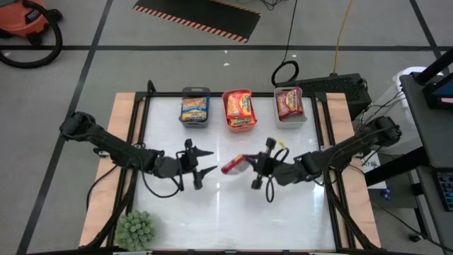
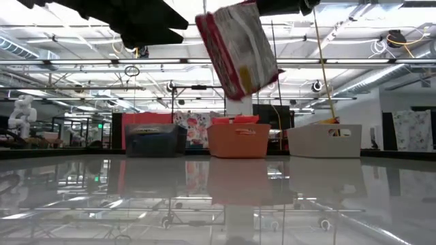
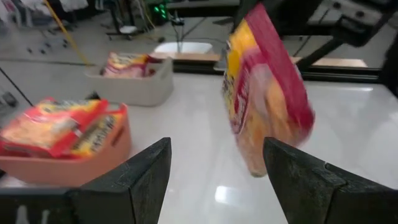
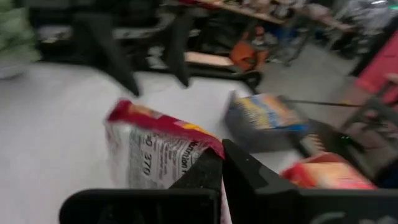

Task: Sort Maruchan noodles
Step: Put the red noodle pack into the gray bin

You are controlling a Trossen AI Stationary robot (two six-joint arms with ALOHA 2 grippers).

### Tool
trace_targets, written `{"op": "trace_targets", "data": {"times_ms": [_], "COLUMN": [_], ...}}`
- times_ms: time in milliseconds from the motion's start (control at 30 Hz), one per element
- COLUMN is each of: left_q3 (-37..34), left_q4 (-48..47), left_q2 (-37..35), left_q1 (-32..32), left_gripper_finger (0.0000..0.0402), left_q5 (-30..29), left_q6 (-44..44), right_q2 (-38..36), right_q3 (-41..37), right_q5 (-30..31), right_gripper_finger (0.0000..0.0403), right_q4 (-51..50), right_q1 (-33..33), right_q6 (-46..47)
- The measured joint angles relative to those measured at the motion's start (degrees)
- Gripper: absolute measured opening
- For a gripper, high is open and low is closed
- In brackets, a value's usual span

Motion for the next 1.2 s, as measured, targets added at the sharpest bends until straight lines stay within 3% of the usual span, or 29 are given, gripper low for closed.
{"op": "trace_targets", "data": {"times_ms": [233,400,667,967,1200], "left_q3": [0.0,0.0,0.0,0.0,0.0], "left_q4": [2.7,3.5,7.7,9.5,9.0], "left_q2": [0.0,0.0,0.0,0.0,0.0], "left_q1": [4.8,9.1,14.5,18.2,22.1], "left_gripper_finger": [0.026,0.026,0.027,0.0349,0.0356], "left_q5": [0.9,8.5,13.1,13.3,22.0], "left_q6": [7.3,8.6,12.5,14.4,12.4], "right_q2": [-3.3,-3.3,-3.3,-3.3,-3.3], "right_q3": [0.0,0.0,0.0,0.0,0.0], "right_q5": [3.7,3.6,3.3,-6.0,-7.1], "right_gripper_finger": [0.0,0.0,0.0,0.0,0.0], "right_q4": [-1.2,-1.7,-0.8,-0.7,-0.7], "right_q1": [-3.6,-5.7,-9.7,-15.4,-17.4], "right_q6": [-1.9,-2.0,-4.2,-3.5,-3.1]}}
